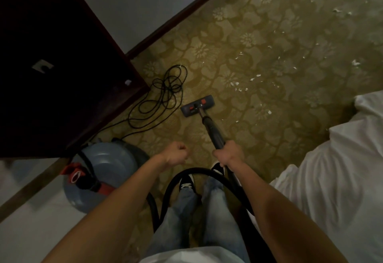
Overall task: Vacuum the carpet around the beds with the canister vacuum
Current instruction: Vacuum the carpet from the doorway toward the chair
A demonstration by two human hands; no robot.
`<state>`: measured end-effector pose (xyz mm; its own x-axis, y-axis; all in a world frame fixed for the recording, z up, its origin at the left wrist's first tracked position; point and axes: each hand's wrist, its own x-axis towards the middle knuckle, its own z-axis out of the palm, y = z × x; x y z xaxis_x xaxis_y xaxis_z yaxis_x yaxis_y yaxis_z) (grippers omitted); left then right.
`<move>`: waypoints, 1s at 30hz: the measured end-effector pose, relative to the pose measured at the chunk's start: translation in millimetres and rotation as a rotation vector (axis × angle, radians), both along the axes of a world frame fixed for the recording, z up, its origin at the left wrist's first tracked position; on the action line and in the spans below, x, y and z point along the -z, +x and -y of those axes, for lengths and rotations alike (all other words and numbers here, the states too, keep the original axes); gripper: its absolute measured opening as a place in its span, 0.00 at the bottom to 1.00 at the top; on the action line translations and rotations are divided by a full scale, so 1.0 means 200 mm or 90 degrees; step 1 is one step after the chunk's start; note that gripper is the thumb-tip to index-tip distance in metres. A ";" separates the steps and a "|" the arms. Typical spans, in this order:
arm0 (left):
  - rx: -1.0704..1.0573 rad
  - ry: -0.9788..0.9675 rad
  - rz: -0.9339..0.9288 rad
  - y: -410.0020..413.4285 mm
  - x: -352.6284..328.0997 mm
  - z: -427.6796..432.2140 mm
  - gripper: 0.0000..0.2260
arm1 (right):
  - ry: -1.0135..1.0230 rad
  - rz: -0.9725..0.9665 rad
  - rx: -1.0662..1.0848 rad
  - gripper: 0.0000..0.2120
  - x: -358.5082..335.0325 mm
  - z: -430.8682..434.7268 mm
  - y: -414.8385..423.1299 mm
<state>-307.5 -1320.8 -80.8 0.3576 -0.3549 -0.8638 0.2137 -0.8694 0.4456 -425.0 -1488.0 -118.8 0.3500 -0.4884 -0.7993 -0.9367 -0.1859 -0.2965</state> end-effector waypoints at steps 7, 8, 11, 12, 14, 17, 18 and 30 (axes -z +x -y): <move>-0.013 0.005 -0.003 0.03 -0.02 0.00 0.07 | -0.006 0.000 0.028 0.15 0.01 0.05 0.05; -0.010 0.004 -0.003 0.03 -0.02 0.00 0.07 | -0.006 -0.004 0.030 0.14 0.01 0.05 0.04; 0.001 0.004 -0.010 0.03 -0.03 0.01 0.06 | -0.019 -0.010 0.033 0.14 0.02 0.05 0.01; 0.009 0.005 -0.010 0.03 -0.03 0.02 0.06 | -0.019 -0.015 0.041 0.16 0.01 0.04 -0.01; 0.023 0.004 -0.009 0.02 -0.05 0.03 0.05 | -0.016 -0.021 0.061 0.19 0.03 0.02 -0.06; 0.051 0.001 0.005 0.01 -0.06 0.04 0.05 | -0.016 -0.029 0.073 0.17 0.06 -0.01 -0.17; 0.059 -0.003 0.009 0.00 -0.06 0.05 0.05 | -0.019 -0.032 0.075 0.16 0.04 -0.03 -0.19; 0.190 -0.005 0.020 -0.14 -0.07 0.09 0.09 | -0.066 -0.085 0.155 0.20 -0.02 -0.11 -0.56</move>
